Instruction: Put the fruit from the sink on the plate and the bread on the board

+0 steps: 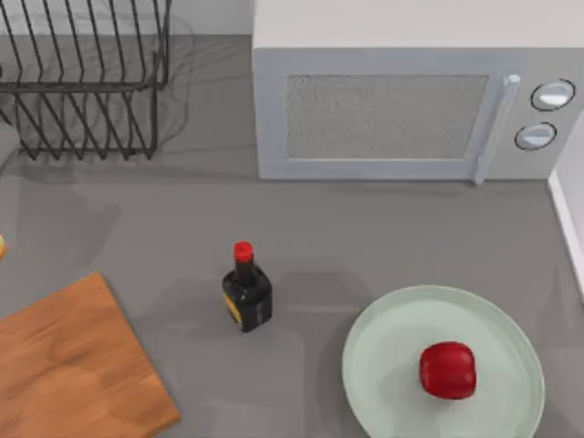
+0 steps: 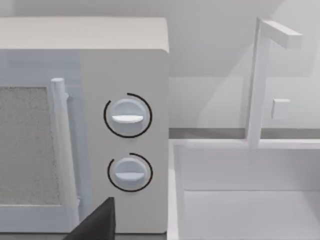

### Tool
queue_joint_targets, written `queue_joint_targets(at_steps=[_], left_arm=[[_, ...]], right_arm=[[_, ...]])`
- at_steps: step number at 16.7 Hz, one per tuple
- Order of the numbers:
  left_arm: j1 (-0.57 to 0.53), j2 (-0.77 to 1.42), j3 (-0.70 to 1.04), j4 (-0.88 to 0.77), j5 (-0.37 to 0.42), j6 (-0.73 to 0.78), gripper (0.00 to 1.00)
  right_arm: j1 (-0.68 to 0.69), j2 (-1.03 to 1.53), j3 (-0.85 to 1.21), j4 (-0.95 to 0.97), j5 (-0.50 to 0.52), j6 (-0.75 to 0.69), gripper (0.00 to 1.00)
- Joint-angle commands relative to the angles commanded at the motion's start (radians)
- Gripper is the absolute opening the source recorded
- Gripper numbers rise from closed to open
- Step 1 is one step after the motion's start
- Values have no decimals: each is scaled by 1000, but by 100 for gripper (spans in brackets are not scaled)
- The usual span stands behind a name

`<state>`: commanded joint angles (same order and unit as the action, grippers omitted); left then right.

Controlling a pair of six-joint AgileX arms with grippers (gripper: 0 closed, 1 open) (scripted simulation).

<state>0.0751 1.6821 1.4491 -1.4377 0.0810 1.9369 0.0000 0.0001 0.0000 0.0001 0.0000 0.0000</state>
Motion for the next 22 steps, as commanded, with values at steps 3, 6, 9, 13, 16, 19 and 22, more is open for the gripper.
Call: queue_joint_targets(at_steps=[3,6,9,13,16,19,22], left_arm=[[-40,-76,-101,30,2,283,0],[-82,-136,-199,70,-3,535,0],[-124,-181,-288,116,-12,750,0],[-171,-221,-383,174,-27,965,0],[-195,-237,-428,203,-36,1062,0],[-204,-242,-445,215,-39,1097,0],[-204,-242,-445,215,-39,1097,0]], right_arm=[[0,0,0,0,0,0,100],[0,0,0,0,0,0,100],[0,0,0,0,0,0,100],[0,0,0,0,0,0,100],[0,0,0,0,0,0,100],[0,0,0,0,0,0,100],[0,0,0,0,0,0,100]])
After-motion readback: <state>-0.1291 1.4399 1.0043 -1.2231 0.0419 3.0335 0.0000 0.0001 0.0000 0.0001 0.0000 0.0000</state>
